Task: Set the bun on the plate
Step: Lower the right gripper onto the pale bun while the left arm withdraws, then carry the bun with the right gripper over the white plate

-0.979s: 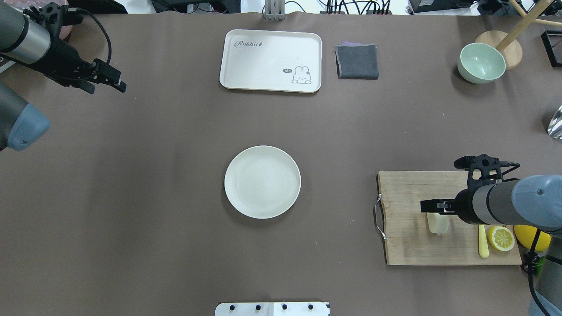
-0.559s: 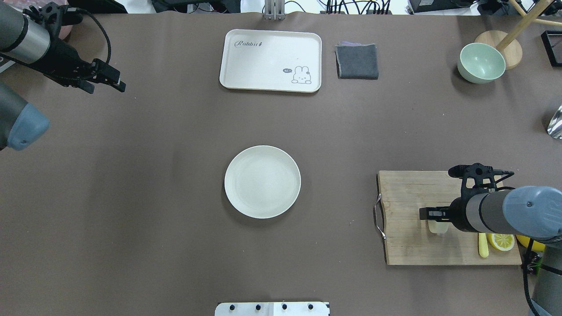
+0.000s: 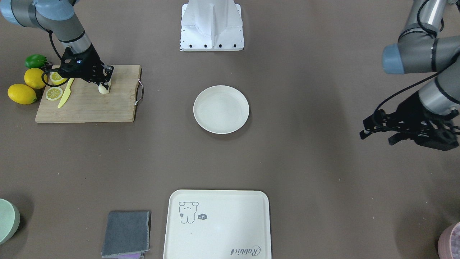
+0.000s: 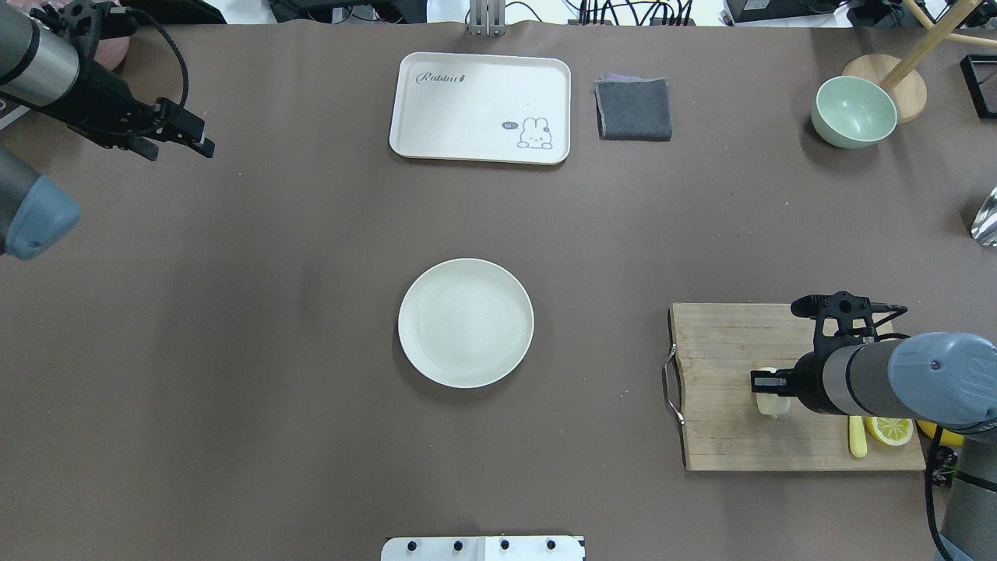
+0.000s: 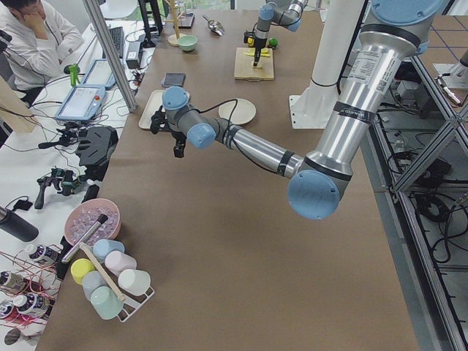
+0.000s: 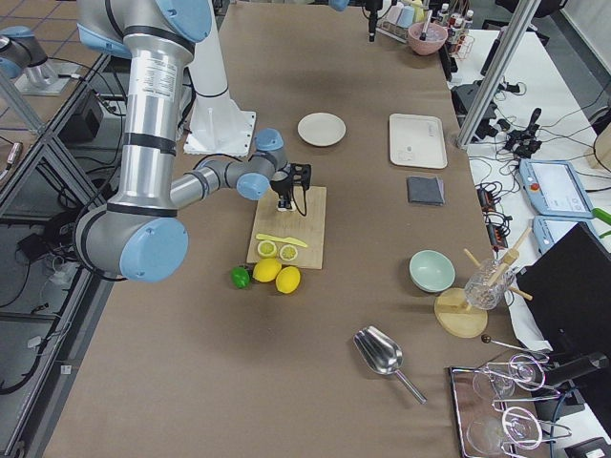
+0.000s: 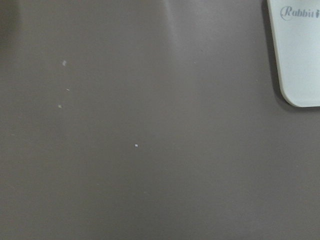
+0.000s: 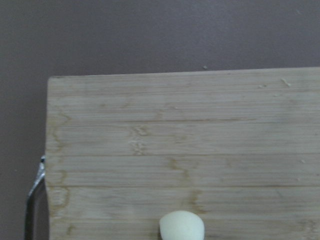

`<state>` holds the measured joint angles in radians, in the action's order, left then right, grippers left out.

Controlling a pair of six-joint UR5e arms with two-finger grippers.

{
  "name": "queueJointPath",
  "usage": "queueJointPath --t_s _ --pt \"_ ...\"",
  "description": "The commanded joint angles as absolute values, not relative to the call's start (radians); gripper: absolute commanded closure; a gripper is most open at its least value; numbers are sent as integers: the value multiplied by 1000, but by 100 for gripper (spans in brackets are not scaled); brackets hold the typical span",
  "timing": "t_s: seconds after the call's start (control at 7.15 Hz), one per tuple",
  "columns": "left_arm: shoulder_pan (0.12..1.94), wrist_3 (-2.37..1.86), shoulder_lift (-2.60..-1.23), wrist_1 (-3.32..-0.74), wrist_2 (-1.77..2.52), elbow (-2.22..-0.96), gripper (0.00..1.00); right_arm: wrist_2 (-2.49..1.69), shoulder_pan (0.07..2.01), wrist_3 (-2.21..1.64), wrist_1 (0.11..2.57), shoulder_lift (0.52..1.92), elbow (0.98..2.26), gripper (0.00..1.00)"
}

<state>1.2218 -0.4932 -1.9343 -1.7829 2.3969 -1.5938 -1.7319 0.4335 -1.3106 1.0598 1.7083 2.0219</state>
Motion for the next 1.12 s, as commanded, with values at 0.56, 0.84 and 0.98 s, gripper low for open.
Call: queueJointPath --t_s 0.56,0.84,0.98 --pt "1739 371 -1791 -1358 2313 -1497 2 -1717 425 -1414 1520 1093 1906 100" --pt "1740 370 -1728 -1365 2319 -1499 2 -1697 413 -1450 1565 933 1785 100" --pt "1740 370 -1718 -1365 2322 -1502 2 -1684 408 -1450 1565 858 1704 100"
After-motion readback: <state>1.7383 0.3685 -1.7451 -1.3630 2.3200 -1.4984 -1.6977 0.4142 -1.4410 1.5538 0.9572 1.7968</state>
